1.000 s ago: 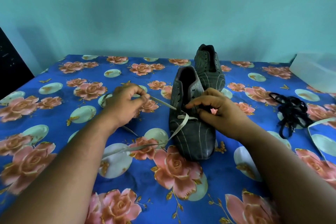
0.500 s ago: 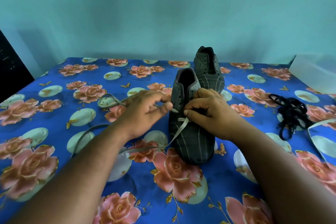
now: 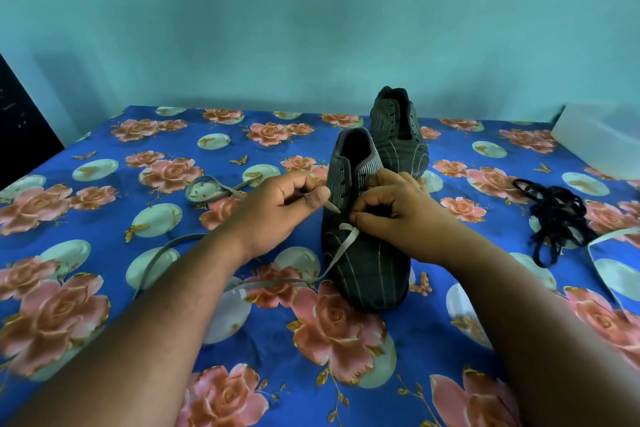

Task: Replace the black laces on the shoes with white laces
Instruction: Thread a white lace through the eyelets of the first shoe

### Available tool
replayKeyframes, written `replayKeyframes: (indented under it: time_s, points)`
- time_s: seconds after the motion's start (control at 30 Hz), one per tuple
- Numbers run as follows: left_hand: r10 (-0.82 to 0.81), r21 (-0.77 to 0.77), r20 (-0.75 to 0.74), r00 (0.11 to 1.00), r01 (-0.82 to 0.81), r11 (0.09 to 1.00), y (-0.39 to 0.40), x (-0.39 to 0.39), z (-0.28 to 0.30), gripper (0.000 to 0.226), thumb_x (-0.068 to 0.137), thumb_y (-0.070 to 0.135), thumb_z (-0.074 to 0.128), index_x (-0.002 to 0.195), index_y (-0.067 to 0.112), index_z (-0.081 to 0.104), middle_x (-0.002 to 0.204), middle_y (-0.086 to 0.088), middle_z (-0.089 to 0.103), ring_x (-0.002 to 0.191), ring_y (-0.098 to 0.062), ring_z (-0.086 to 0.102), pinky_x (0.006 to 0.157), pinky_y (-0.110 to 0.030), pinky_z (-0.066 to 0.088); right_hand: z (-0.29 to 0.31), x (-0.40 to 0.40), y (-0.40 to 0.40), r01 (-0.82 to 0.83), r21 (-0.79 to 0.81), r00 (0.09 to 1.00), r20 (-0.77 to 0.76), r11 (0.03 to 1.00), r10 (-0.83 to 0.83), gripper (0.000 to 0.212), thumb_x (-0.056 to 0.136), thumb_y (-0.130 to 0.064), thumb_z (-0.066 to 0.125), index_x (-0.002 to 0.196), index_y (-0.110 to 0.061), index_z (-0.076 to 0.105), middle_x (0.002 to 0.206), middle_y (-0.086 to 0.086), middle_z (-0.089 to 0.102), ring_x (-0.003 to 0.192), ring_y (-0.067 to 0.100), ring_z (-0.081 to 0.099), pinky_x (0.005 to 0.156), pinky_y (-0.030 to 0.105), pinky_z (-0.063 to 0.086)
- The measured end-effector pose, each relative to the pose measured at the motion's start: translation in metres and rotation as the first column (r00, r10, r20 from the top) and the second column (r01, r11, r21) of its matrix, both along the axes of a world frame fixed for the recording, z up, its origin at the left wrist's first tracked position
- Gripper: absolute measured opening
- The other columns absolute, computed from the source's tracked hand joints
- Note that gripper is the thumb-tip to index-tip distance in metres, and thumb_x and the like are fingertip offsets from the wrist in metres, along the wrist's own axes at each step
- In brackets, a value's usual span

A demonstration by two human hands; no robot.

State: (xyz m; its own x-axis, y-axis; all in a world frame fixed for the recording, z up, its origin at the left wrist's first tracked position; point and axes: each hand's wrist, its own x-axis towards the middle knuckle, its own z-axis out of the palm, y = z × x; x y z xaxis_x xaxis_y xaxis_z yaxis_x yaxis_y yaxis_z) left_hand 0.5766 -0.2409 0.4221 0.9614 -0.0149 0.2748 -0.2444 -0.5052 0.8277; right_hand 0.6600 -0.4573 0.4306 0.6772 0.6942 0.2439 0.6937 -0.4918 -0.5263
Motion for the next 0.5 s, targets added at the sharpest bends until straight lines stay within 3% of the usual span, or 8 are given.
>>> replayKeyframes:
  time_s: [0.13,0.27,0.4,0.5]
  points:
    - [-0.054,-0.015,-0.066,0.996,0.054,0.998,-0.011,-0.001,0.002,0.014,0.098,0.033,0.064,0.087,0.024,0.07,0.066,0.024,0.063,0.065,0.01,0.055,0.065,-0.009,0.04,-0.002,-0.002,0.003,0.01,0.072,1.0,-0.011,0.997,-0.009,0.017,0.092,-0.047,0.068,0.08,-0.056,0.06,0.094,-0.02,0.046,0.104,0.013,0.042,0.101,0.05,0.038]
    - [-0.015,-0.049,-0.108,0.994,0.009,0.999,-0.01,0.004,-0.001,0.039,0.1,0.041,0.059,0.081,0.008,0.068,0.063,0.002,0.054,0.063,-0.005,0.047,0.065,-0.024,0.039,-0.003,-0.002,0.003,0.004,0.06,1.0,-0.019,0.998,-0.003,0.013,0.093,-0.049,0.065,0.081,-0.052,0.064,0.094,-0.017,0.047,0.103,0.013,0.042,0.102,0.049,0.037]
    - [0.018,-0.112,-0.195,0.981,-0.041,0.993,-0.006,0.008,-0.005,0.043,0.101,0.039,0.061,0.063,0.02,0.061,0.062,0.003,0.052,0.058,-0.009,0.044,0.064,-0.028,0.037,-0.003,0.0,0.001,0.024,-0.04,1.0,0.02,0.999,-0.024,0.027,0.095,-0.055,0.056,0.086,-0.035,0.071,0.093,-0.012,0.046,0.101,0.012,0.039,0.103,0.047,0.034]
    - [0.09,-0.015,-0.168,0.982,-0.094,0.995,-0.005,0.01,-0.008,0.042,0.1,0.041,0.061,0.063,0.02,0.06,0.057,0.009,0.049,0.055,-0.008,0.043,0.062,-0.029,0.037,-0.004,-0.001,0.0,0.016,0.004,0.999,0.031,1.0,-0.016,0.019,0.094,-0.058,0.058,0.082,-0.046,0.066,0.093,-0.014,0.048,0.102,0.013,0.042,0.101,0.048,0.036]
